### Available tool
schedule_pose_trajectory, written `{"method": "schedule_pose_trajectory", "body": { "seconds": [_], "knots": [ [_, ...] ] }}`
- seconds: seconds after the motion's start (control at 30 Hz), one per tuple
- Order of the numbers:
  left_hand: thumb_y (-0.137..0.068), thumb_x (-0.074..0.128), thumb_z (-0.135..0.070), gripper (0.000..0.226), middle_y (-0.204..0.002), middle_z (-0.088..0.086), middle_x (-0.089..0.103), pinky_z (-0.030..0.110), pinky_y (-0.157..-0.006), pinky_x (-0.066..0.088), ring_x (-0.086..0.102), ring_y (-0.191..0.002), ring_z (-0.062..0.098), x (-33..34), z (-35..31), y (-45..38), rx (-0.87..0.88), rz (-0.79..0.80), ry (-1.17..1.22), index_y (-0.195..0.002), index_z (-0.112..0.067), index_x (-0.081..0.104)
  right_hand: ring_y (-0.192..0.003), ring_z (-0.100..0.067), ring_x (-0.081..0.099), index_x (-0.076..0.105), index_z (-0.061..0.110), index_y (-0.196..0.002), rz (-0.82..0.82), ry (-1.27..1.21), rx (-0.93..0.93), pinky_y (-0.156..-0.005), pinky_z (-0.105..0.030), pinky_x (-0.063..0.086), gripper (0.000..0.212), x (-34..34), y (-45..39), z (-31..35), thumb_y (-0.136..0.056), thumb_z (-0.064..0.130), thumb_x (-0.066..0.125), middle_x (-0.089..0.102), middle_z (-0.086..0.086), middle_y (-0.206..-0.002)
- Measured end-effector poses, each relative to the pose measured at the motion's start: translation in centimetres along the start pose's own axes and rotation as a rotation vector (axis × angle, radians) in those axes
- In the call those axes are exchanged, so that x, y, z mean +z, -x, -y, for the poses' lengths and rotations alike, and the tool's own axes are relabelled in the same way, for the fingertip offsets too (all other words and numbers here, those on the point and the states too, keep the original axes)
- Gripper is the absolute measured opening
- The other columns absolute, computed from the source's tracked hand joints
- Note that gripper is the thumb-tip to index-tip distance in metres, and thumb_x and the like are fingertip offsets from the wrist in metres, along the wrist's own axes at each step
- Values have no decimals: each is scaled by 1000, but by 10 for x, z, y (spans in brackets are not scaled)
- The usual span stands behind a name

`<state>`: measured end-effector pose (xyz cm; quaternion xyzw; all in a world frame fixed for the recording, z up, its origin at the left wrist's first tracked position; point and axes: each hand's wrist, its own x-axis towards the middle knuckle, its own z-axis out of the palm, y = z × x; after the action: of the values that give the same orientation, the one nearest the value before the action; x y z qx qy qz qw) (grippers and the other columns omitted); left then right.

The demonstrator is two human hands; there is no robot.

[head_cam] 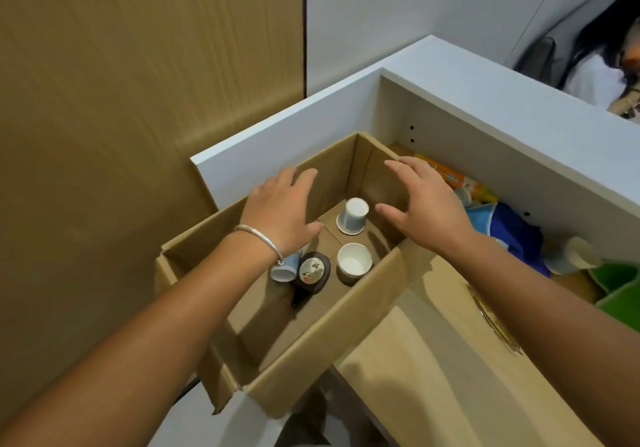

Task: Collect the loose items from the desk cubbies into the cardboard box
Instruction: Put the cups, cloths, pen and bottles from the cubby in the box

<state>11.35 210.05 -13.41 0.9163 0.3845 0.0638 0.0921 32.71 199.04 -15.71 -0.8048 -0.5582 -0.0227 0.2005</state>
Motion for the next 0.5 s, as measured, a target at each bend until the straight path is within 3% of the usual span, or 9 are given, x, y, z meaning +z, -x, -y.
{"method": "schedule_pose_trajectory", "body": {
  "seconds": [0.23,0.5],
  "knots": [
    [-79,65,-44,79,-140,4,41,41,-100,40,45,-123,26,12,-55,-13,140,-15,11,-146,-24,27,-133,-16,38,39,31,-142,-37,7,99,-104,-41,40,67,-24,39,-57,-83,50,64,41,5,-146],
    [-81,64,-41,74,-142,3,39,40,-103,38,43,-126,25,39,-160,-29,388,-8,-1,-144,-24,29,-132,-20,39,38,24,-145,24,58,417,-102,-41,42,68,-51,125,-171,-86,43,65,39,0,-147]
  ]
}}
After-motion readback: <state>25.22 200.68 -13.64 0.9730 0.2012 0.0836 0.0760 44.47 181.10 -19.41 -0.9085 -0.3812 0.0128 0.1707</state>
